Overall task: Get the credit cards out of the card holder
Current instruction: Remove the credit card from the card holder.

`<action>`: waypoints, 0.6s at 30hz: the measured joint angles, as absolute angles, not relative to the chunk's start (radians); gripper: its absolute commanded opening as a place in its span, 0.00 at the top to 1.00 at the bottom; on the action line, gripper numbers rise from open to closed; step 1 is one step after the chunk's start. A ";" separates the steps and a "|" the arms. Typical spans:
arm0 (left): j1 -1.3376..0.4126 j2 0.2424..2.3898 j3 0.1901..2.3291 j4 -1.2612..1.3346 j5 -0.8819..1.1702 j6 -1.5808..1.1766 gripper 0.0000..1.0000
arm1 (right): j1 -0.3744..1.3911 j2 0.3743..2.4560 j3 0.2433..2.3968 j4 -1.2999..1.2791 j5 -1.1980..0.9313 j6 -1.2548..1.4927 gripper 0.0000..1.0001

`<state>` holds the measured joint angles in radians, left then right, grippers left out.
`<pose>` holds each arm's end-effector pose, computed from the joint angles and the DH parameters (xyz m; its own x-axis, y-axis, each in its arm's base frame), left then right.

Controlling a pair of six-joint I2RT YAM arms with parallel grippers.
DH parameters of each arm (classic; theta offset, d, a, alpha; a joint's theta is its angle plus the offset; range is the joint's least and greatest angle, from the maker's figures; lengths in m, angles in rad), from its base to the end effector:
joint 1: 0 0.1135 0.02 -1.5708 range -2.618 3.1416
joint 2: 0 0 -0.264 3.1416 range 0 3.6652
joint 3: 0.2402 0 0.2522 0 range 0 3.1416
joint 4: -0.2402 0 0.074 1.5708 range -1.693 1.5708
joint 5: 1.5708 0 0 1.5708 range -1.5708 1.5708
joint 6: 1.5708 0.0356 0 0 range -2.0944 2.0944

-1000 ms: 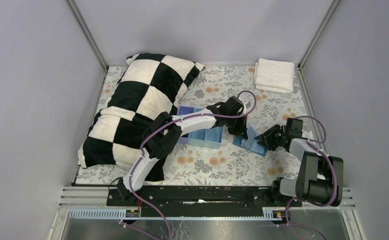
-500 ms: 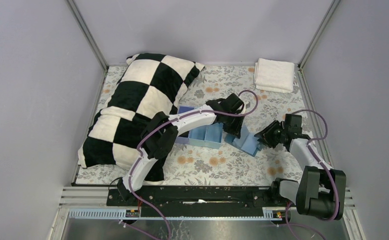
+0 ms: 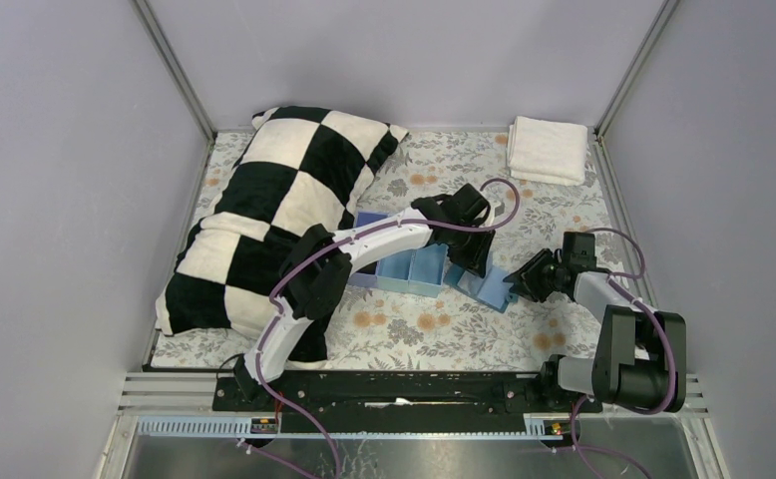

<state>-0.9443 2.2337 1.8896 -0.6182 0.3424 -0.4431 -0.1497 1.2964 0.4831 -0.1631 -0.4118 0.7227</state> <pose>0.2804 -0.4078 0.2072 -0.8100 0.4304 -0.3983 0.5848 0.6434 -0.4940 0.2197 -0.0187 0.1425 -0.6706 0.7141 -0.2007 0.4781 0.6230 0.6191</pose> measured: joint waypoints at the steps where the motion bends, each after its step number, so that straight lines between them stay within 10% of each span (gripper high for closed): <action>1: -0.946 2.234 1.890 -0.614 0.352 -0.446 0.76 | -0.149 1.295 0.482 -0.159 -0.413 0.723 0.60; 18: -0.955 2.234 1.890 -0.573 0.408 -0.464 0.71 | -0.149 1.291 0.482 -0.149 -0.413 0.722 0.58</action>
